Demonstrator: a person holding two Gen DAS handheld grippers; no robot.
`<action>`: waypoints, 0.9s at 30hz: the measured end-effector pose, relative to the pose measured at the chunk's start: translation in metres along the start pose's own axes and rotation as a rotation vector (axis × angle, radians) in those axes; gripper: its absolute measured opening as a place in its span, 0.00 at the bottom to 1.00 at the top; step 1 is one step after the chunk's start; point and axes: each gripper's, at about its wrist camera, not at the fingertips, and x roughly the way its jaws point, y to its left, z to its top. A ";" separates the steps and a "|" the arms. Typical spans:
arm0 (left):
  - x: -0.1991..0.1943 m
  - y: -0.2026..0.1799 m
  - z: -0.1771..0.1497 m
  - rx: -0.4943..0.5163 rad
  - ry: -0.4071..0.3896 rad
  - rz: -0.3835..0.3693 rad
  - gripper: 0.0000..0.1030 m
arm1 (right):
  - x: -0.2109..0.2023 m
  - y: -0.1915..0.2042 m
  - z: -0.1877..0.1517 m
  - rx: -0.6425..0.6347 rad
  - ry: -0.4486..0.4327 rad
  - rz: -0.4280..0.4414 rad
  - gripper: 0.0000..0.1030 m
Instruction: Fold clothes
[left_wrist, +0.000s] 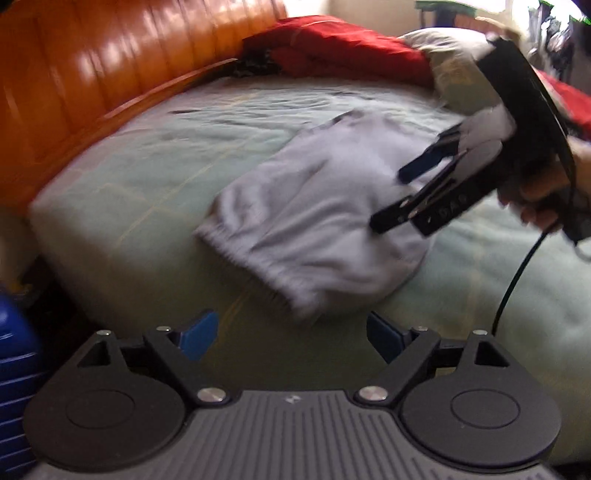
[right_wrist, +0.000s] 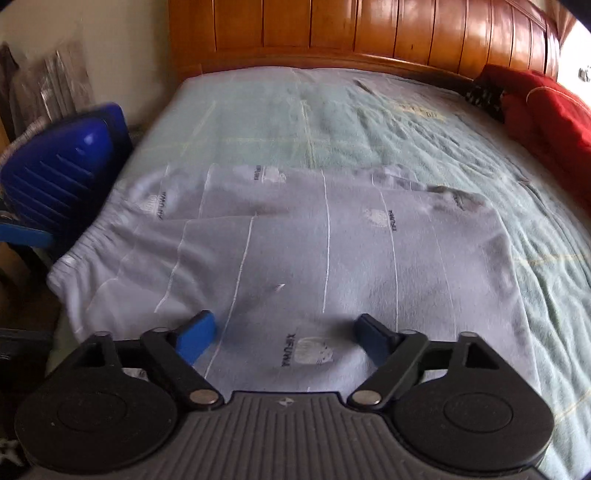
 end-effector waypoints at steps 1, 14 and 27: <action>-0.003 0.001 -0.007 -0.005 -0.002 0.010 0.86 | -0.003 0.000 0.006 0.008 -0.011 -0.002 0.89; -0.043 0.027 -0.077 -0.203 -0.071 0.144 0.96 | 0.060 0.061 0.064 -0.050 -0.043 -0.040 0.97; -0.059 0.013 -0.068 -0.163 -0.106 0.188 0.98 | -0.015 0.049 -0.016 0.050 0.052 -0.026 1.00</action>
